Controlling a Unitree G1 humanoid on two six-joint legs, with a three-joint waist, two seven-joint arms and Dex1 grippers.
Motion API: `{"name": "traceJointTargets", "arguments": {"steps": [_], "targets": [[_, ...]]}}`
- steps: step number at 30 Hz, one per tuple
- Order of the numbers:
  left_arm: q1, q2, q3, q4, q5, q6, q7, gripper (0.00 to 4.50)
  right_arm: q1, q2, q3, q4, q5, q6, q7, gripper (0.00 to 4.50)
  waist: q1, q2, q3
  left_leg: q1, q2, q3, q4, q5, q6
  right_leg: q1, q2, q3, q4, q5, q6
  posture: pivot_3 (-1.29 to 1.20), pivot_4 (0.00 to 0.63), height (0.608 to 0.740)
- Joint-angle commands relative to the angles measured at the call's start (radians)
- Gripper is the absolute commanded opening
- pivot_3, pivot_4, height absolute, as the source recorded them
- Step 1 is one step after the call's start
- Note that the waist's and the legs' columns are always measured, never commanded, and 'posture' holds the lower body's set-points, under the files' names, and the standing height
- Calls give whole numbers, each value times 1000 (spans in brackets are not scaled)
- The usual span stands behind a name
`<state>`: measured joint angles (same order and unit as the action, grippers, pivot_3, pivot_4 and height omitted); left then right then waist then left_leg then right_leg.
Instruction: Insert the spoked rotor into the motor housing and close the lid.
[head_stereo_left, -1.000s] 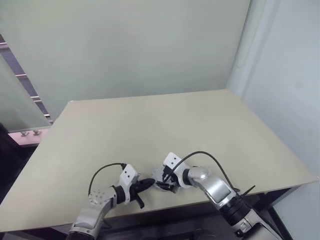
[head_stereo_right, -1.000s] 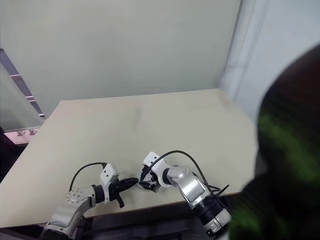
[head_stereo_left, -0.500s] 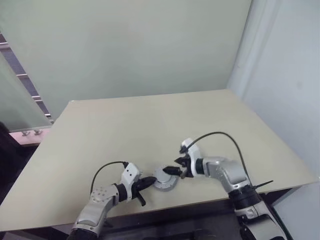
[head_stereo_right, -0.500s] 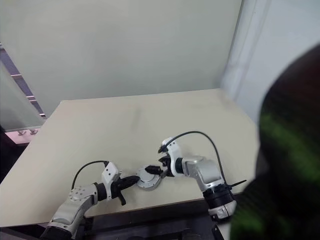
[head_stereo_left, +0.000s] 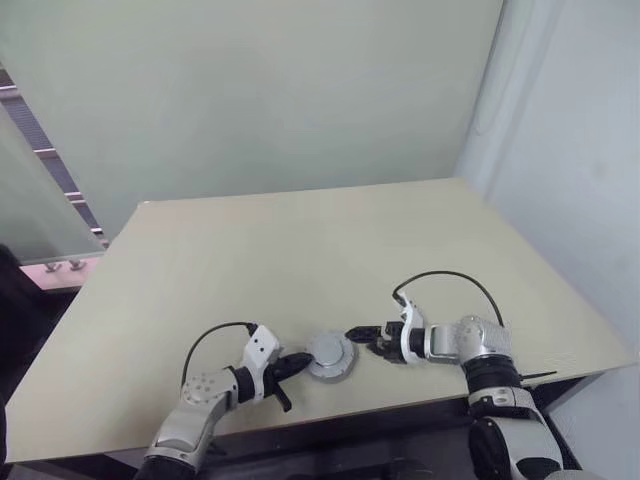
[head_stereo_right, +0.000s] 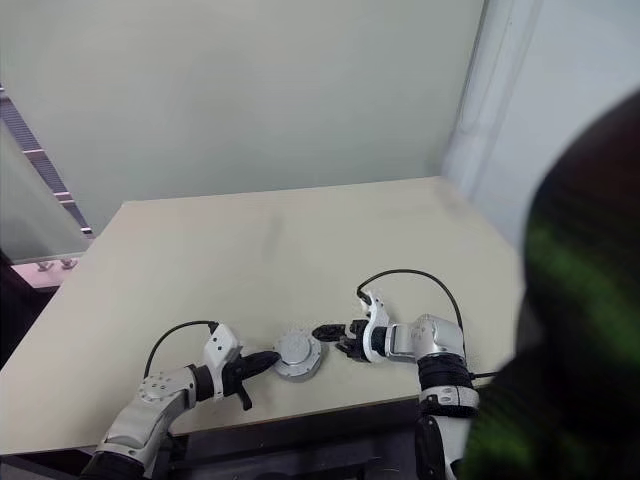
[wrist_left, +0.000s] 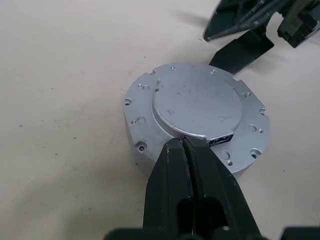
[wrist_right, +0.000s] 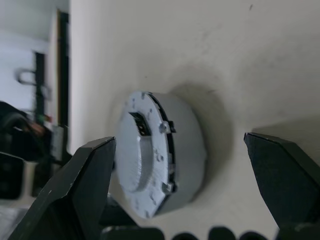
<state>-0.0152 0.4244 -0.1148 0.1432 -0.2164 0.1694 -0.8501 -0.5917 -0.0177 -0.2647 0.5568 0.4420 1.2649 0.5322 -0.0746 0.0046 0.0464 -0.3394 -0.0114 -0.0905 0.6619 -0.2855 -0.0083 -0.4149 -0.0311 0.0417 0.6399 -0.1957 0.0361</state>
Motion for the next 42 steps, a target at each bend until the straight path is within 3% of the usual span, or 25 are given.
{"name": "traceJointTargets", "arguments": {"steps": [1, 13, 16, 20, 25, 33, 36, 42], "targets": [[11, 7, -18, -6, 14, 17, -4, 0, -23, 26, -6, 10, 41, 30, -10, 4481, -1, 0, 0, 0, 0, 0, 0, 0, 0, 0, 0, 0, 0, 0, 0, 0, 0, 740], [17, 8, -16, -20, 14, 25, 2, 0, 1, 86, 14, -20, 72, 66, -21, 4481, -1, 0, 0, -1, 1, 0, -1, 0, 0, -2, 1, 0, 0, 1, 2, 0, 0, 740], [15, 7, -16, -19, 14, 24, 3, 0, -1, 85, 2, -11, 74, 62, -35, 3893, -1, 0, 0, -1, 1, 0, -1, 0, 0, -2, 1, 0, 0, 1, 1, 0, 0, 740], [12, 4, -16, -16, 15, 22, 4, 0, 2, 84, -14, -10, 83, 68, -49, 2473, -1, 0, 0, -2, 1, 0, -1, 0, 0, -3, 1, 0, 0, 1, 2, 0, 0, 740], [11, -1, -13, -13, 17, 19, 2, 0, 7, 84, -27, -7, 98, 70, -63, 1199, 0, 3, 0, -2, 1, 0, -1, 0, 0, -3, 1, 0, 0, 1, 2, 0, 0, 740], [2, -28, 13, -10, 5, 31, 34, 0, 17, 86, -25, -7, 104, 66, -78, 1199, 0, 5, 0, -2, 1, 0, 0, 0, 0, -2, 1, 0, 0, 0, 1, 0, 0, 740], [-9, -31, 37, -16, -17, 68, 43, 622, 19, 86, -25, -10, 106, 64, -85, 1199, -1, 5, 0, -2, 1, 0, 0, 0, 0, -2, 1, 0, 0, 0, 1, 0, 0, 740], [-24, -21, 177, -43, -130, 169, 54, 2692, 22, 84, -25, -15, 112, 60, -92, 1199, -3, 5, 0, -4, 1, 0, -1, 0, 0, -5, 1, 0, 0, 1, 2, 0, 0, 740]]}}
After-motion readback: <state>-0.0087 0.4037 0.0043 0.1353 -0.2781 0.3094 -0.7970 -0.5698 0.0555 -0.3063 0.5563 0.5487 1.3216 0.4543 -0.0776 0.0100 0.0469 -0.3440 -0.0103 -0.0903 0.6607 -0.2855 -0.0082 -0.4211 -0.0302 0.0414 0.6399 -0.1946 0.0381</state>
